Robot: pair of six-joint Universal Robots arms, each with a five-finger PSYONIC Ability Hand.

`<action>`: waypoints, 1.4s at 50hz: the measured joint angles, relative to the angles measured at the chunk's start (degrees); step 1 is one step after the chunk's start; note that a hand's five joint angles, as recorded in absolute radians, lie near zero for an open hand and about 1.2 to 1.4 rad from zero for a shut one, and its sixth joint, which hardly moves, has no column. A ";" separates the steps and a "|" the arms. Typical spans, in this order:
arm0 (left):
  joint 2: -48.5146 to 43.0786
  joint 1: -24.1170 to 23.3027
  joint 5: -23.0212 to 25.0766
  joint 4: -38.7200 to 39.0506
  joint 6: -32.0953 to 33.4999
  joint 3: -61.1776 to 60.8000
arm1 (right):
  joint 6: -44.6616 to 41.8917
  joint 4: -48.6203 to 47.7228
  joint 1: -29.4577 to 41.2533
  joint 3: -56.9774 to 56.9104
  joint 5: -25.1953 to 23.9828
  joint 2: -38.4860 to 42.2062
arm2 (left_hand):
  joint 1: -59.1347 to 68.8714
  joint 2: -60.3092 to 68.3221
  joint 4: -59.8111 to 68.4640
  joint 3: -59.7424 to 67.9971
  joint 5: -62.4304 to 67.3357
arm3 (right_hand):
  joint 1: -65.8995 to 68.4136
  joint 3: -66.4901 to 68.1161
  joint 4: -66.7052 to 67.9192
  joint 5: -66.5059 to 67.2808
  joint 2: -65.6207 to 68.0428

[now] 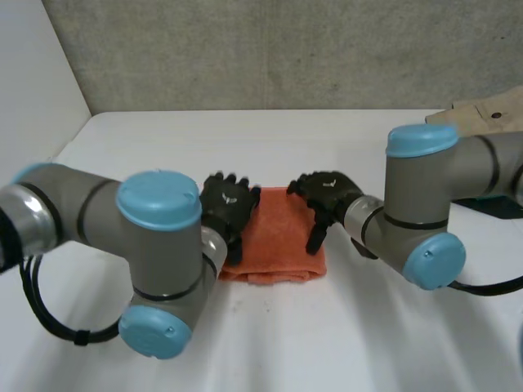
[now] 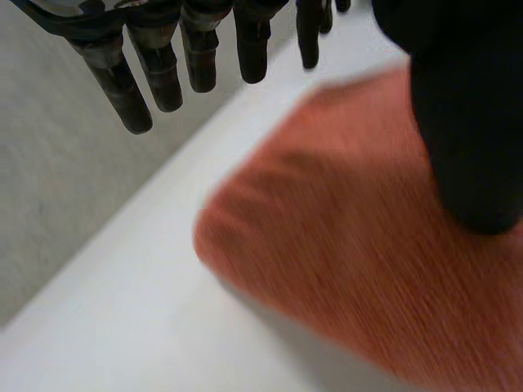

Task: Fold the laundry.

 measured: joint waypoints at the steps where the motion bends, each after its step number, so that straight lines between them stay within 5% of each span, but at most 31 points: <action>1: 1.06 0.24 1.04 0.00 -0.03 0.07 | -0.23 -1.13 0.17 1.59 0.10 -1.82 | 0.00 0.00 0.00 0.00 0.00 | 0.00 0.00 0.00 0.00 0.00; 5: 6.33 2.04 7.13 0.00 -0.24 0.28 | -0.88 -6.68 1.29 8.75 0.21 -7.89 | 0.00 0.00 0.00 0.00 0.00 | 0.00 0.00 0.00 0.00 0.00; 11: 12.68 5.65 22.34 -3.15 -0.58 -0.08 | -2.98 -18.20 5.46 22.67 0.16 -13.11 | 0.00 0.00 0.00 0.00 0.00 | 0.00 0.00 0.00 0.00 0.00; 14: 14.26 7.26 29.65 -6.49 -0.73 -0.19 | -4.28 -22.40 7.21 26.82 0.19 -12.70 | 0.00 0.00 0.00 0.00 0.00 | 0.00 0.00 0.00 0.00 0.00; 16: 14.26 7.26 29.65 -6.49 -0.73 -0.19 | -4.28 -22.40 7.21 26.82 0.19 -12.70 | 0.00 0.00 0.00 0.00 0.00 | 0.00 0.00 0.00 0.00 0.00; 17: 14.96 8.40 34.39 -9.22 -0.96 -0.19 | -6.01 -26.27 8.62 29.20 0.49 -10.04 | 0.00 0.00 0.00 0.00 0.01 | 0.00 0.00 0.00 0.00 0.00; 21: 15.18 9.13 37.22 -11.20 -1.47 -0.16 | -7.91 -29.10 9.18 28.81 1.72 -6.33 | 0.00 0.00 0.00 0.00 0.01 | 0.00 0.00 0.00 0.00 0.00; 47: 14.93 8.80 36.76 -11.20 -2.49 -0.82 | -9.03 -33.21 8.92 19.03 5.08 1.00 | 0.00 0.00 0.00 0.00 0.00 | 14.21 17.56 16.51 12.41 17.20; 57: 14.95 9.13 36.78 -11.22 -2.50 -0.82 | -8.47 -29.80 8.85 16.71 5.34 1.81 | 0.00 0.00 0.00 0.00 0.01 | 3.73 4.43 3.38 2.96 4.40; 70: 14.88 9.26 36.78 -11.22 -2.51 -0.81 | -4.99 -22.62 8.45 17.05 3.39 -0.26 | 0.00 0.00 0.00 0.00 0.00 | 3.00 2.82 2.63 1.73 3.28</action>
